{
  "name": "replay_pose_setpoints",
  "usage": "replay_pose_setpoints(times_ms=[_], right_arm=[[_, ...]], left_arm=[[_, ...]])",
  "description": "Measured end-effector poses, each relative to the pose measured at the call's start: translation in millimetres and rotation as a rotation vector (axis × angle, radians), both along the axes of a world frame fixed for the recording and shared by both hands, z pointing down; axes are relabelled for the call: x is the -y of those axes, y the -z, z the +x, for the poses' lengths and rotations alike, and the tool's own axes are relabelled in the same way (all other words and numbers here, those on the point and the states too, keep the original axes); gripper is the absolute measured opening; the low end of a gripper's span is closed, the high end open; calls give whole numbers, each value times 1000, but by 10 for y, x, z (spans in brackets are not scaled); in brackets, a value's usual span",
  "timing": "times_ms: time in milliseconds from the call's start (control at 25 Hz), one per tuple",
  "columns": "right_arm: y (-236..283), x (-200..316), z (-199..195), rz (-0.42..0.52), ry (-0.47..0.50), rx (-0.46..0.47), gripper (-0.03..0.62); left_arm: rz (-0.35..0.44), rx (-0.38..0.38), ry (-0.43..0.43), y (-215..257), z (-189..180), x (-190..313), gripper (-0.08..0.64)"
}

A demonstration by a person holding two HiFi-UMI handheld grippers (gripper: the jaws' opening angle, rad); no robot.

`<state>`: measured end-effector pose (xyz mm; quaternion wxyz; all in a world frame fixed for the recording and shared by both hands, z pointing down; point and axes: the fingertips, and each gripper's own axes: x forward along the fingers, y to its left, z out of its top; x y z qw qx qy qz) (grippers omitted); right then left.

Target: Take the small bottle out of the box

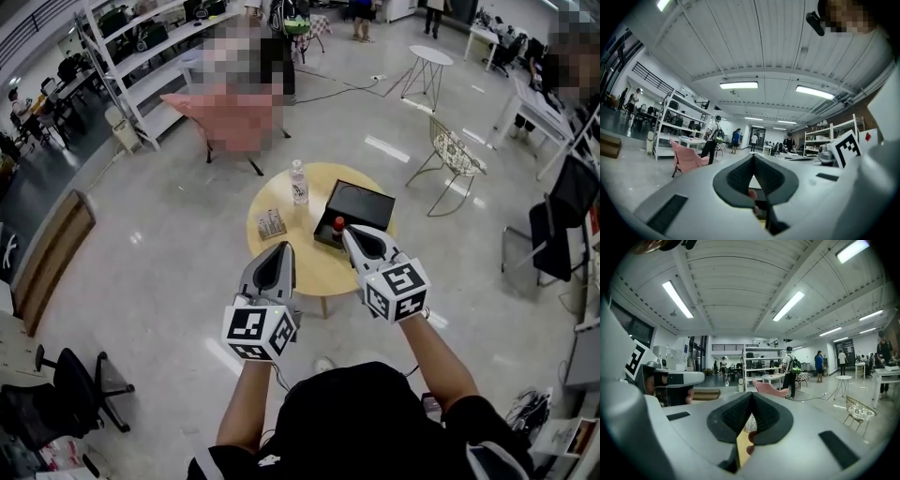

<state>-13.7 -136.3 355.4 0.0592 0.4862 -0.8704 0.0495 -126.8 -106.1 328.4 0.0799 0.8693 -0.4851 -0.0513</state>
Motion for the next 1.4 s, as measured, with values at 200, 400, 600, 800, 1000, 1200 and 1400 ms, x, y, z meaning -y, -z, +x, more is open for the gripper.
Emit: replay_pose_setpoints(times_ms=[200,400,600,800,1000,1200,1400], right_arm=[[-84,124,50,-7,-11,-39,2],[-194,305,195,-27,-30,-39,2],[-351,578,307,-54,-32,-46,2],[-553,920,425,-92,-21,-42,2],[-825,1261,490,-153,15,-61,2],[-1322,1547,539,-262,56,-103,2],[-1770,1754,628,-349,70,-133,3]], left_arm=[[-23,-7,-25,-105,35,145,8],[-22,-10,-43,-150,170,334,8],[-26,-17,-44,-224,290,613,8],[-44,-4,-47,-351,435,935,8],[-95,-8,-22,-551,513,1275,8],[-142,-11,-12,-769,596,1532,8],[-203,-6,2,-1039,687,1742,8]])
